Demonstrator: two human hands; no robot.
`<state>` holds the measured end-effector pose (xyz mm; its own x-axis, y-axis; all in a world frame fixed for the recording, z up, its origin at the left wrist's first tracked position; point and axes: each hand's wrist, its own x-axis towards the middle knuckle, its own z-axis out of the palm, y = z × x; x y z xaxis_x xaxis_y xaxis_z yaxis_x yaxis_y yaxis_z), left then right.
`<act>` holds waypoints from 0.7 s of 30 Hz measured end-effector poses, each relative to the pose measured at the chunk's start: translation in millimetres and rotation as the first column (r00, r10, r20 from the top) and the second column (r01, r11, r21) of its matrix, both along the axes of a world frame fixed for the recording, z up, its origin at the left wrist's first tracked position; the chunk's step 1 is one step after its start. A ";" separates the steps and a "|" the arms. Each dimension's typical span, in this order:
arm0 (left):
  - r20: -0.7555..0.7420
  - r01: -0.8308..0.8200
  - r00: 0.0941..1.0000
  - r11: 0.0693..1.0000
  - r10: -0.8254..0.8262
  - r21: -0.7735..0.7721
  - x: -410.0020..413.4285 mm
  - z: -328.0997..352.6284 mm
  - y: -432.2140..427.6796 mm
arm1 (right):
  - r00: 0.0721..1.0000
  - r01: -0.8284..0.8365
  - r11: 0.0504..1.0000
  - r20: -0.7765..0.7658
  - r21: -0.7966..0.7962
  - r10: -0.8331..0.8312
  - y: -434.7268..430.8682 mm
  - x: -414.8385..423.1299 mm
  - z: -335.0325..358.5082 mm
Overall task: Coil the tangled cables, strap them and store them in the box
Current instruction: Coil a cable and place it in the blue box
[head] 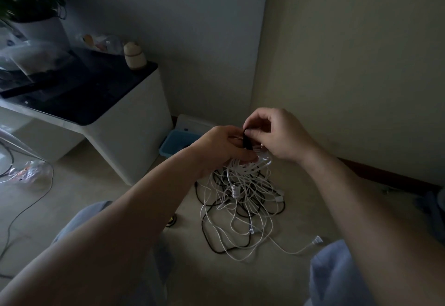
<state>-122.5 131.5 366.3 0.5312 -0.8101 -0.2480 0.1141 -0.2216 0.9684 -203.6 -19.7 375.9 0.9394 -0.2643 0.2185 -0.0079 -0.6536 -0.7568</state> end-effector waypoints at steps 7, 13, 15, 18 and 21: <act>-0.051 0.017 0.999 1.000 -0.017 0.009 2.9 -1.6 -1.0 | 0.998 0.044 0.999 0.035 0.032 -0.045 -1.8 -0.7 1.1; -0.199 -0.016 0.980 1.000 0.013 -0.012 7.9 -7.5 -2.4 | 0.995 0.025 0.999 0.097 0.022 -0.027 1.7 -4.7 3.5; -0.239 -0.018 0.971 1.000 0.016 -0.007 10.2 -8.7 -1.6 | 0.993 0.011 1.000 0.115 -0.007 -0.010 4.1 -6.4 4.6; -0.292 -0.018 0.956 1.000 0.012 -0.018 10.5 -9.7 -0.9 | 0.995 0.007 1.000 0.103 -0.020 -0.005 5.5 -7.3 6.0; -0.269 -0.021 0.963 1.000 0.021 0.000 9.8 -10.9 -1.1 | 0.999 -0.002 1.000 0.049 0.005 0.001 4.7 -7.4 5.1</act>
